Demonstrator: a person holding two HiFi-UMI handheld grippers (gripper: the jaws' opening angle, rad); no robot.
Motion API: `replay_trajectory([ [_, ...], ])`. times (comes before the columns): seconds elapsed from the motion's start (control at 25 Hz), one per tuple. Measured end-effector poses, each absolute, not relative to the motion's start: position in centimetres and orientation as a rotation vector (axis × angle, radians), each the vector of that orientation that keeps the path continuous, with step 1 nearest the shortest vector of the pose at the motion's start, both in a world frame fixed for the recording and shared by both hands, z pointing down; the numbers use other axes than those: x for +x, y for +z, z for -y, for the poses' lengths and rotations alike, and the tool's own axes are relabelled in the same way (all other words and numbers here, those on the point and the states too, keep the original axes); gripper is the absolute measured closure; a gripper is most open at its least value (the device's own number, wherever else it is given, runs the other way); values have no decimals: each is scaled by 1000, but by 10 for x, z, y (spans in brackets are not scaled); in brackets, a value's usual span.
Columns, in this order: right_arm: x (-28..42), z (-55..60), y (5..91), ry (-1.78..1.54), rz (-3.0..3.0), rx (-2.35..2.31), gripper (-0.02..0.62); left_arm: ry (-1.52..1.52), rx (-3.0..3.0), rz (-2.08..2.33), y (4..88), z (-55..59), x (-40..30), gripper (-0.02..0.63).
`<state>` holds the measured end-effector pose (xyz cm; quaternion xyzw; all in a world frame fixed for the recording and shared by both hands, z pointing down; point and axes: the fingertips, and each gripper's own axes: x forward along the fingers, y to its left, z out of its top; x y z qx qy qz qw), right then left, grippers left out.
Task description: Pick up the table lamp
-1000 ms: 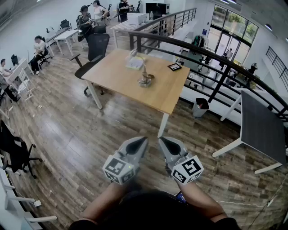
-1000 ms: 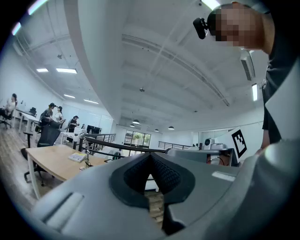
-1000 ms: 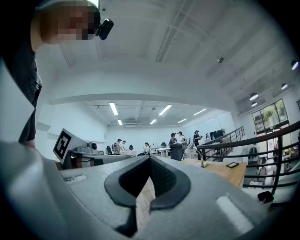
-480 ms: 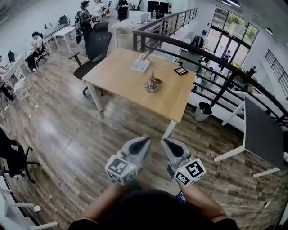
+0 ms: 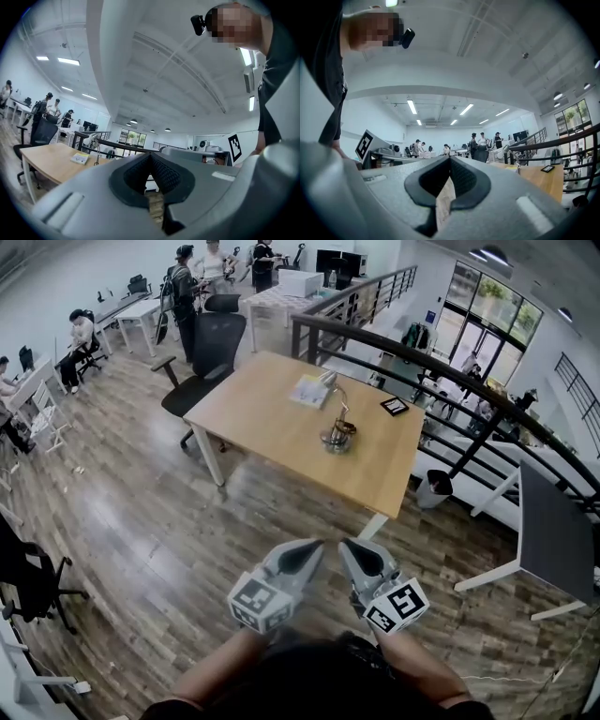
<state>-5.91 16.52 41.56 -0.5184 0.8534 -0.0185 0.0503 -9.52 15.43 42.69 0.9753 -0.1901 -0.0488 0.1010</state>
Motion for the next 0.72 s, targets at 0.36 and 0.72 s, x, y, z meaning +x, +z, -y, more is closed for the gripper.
replay_trajectory([
  [0.36,-39,-119,431,-91,-2599,-1567,592,-151,2883,606,436,-111,-89,604],
  [0.72,6,-36,426,-98,-2659,-1442,592,-142,2878,720,431,-34,-43,604],
])
